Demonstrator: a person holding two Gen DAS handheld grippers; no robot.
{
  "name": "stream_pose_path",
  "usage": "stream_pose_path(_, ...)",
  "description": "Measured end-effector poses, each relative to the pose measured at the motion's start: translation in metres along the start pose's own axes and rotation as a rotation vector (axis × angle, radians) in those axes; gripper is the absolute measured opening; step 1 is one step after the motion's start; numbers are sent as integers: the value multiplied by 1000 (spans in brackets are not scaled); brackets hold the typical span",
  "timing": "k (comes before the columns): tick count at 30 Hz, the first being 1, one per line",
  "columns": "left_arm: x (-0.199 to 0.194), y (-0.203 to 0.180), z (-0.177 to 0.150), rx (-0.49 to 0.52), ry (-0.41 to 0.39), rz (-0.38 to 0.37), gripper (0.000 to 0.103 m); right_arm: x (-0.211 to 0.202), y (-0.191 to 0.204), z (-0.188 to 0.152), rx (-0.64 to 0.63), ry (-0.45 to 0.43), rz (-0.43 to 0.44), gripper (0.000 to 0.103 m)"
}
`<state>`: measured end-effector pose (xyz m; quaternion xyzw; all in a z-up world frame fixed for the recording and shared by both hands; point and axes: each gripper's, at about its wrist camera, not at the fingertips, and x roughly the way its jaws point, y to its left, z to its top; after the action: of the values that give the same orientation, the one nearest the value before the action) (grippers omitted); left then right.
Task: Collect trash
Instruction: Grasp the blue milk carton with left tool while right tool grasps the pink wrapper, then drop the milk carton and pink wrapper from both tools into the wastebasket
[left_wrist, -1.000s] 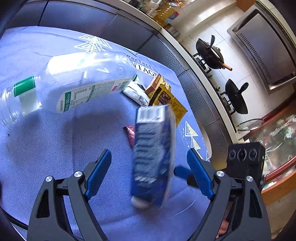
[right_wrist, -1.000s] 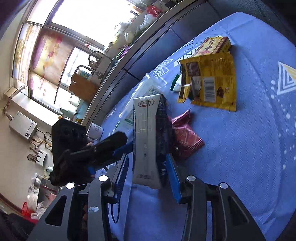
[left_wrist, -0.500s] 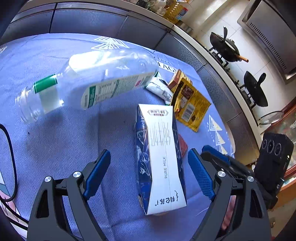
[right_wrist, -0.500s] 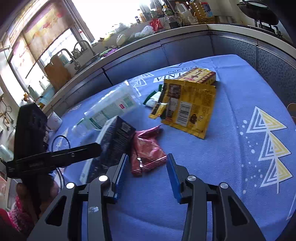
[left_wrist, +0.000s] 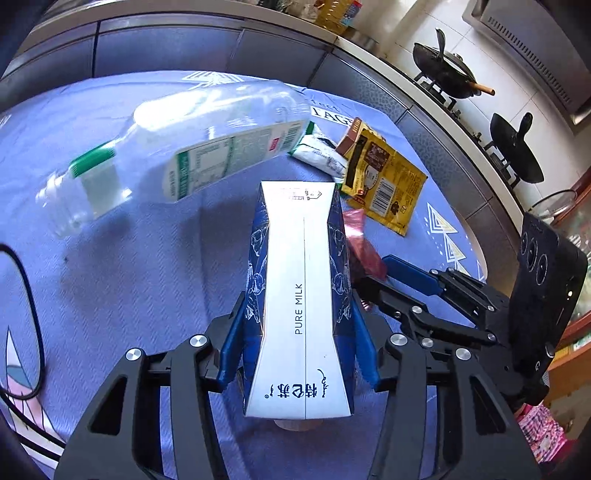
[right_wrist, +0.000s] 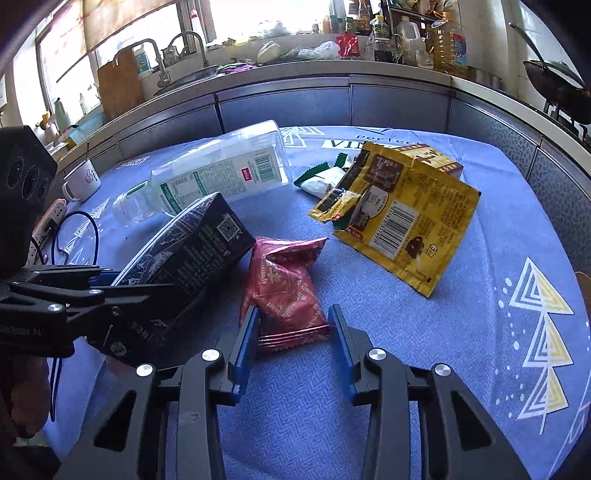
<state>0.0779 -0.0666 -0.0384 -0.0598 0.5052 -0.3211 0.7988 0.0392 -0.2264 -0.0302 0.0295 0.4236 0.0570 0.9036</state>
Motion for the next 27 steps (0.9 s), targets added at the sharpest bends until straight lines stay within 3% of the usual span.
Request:
stream_pose_path(1,-2,2,-1,-8,4,-7,50,-3,-2,-3,15,-1,13,37)
stream_pose_path(2,-4,2,-4,-12,7,-17,50,-5,-3,-7,24,-3,17,6)
stream_pose_path(3,-6,1,-5,-13,9,-25,50,-7,-6,-11,36,10,19,4)
stream_pose_path(9,-9,-31,-5,41,17,-91,50,-40,-30,-36,148,-32,22,4)
stream_pose_path(13,8,-66,0,103,54,-133,50,-69,-57,-50,222,-85,-20,4)
stream_pose_path(27,130,-232,44,335,259,-272,50,-131,-211,-95,599,-178,-168,4)
